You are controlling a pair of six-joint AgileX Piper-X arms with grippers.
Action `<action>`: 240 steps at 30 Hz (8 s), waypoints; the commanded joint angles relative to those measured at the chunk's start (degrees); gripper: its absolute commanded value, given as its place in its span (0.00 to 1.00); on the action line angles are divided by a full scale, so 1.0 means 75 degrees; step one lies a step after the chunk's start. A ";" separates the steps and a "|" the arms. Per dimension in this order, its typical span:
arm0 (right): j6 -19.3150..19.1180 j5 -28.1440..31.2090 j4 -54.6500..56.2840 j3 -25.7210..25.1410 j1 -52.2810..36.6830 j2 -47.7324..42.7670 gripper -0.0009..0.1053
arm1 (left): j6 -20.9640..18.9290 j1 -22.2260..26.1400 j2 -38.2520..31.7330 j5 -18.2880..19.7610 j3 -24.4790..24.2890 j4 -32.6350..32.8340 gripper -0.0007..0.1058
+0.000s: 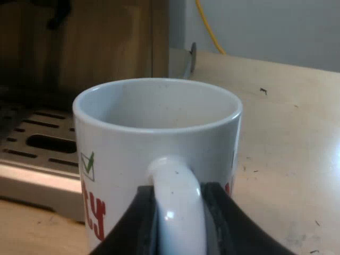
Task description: Place mug into machine
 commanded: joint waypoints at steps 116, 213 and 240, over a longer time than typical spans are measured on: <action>-0.0214 0.1054 -0.8917 -0.2411 0.2018 0.9072 0.01 | -0.0074 0.3093 -0.1590 0.1655 0.3074 -0.1886 0.77; 0.0102 0.0989 -0.8011 -0.3084 0.1589 0.9369 0.57 | -0.0074 0.3093 -0.1590 0.1655 0.2986 -0.1825 0.77; 0.0028 0.2325 -0.5411 -0.1860 0.3627 0.5916 0.57 | -0.0110 0.3093 -0.1590 0.1655 0.1605 -0.1205 0.77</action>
